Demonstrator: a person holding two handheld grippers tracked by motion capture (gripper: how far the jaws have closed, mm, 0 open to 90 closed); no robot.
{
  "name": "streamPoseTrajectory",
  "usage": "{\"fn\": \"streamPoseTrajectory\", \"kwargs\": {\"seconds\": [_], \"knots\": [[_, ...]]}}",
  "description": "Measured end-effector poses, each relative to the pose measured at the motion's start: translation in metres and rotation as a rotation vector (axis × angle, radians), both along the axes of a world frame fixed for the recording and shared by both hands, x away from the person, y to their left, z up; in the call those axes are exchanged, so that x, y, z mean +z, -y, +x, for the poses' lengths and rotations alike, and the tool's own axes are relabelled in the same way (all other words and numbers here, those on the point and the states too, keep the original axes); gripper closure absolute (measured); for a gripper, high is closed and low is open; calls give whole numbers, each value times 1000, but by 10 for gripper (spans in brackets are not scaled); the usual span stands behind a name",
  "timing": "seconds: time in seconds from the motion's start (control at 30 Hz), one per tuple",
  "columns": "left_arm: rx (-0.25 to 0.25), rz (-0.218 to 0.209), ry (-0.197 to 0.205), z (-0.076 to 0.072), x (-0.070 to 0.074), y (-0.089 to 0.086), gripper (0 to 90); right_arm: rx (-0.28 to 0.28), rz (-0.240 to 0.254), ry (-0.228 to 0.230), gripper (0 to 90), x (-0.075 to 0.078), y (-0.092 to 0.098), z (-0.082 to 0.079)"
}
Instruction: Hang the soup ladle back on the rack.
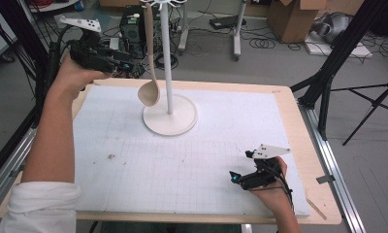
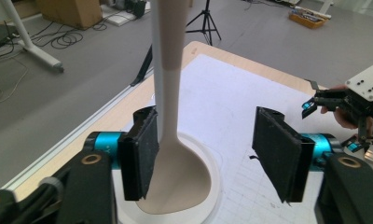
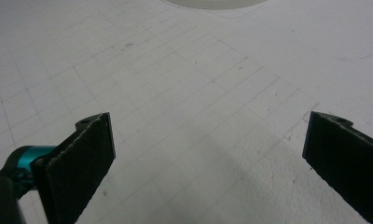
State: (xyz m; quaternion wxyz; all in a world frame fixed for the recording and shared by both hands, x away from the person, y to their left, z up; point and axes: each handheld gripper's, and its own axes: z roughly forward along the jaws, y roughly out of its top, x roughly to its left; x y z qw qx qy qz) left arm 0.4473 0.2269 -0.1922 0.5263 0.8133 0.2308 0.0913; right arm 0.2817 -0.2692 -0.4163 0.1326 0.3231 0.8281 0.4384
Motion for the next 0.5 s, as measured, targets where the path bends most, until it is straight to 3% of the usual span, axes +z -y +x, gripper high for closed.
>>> {"fn": "streamPoseTrajectory", "kwargs": {"seconds": [0.27, 0.5], "knots": [[-21, -11, 3, -11, -3, -2, 329, 1, 1, 0, 10, 0, 0, 0], [-41, 7, 15, -24, -10, 0, 230, 4, 0, 3, 10, 0, -1, 0]]}}
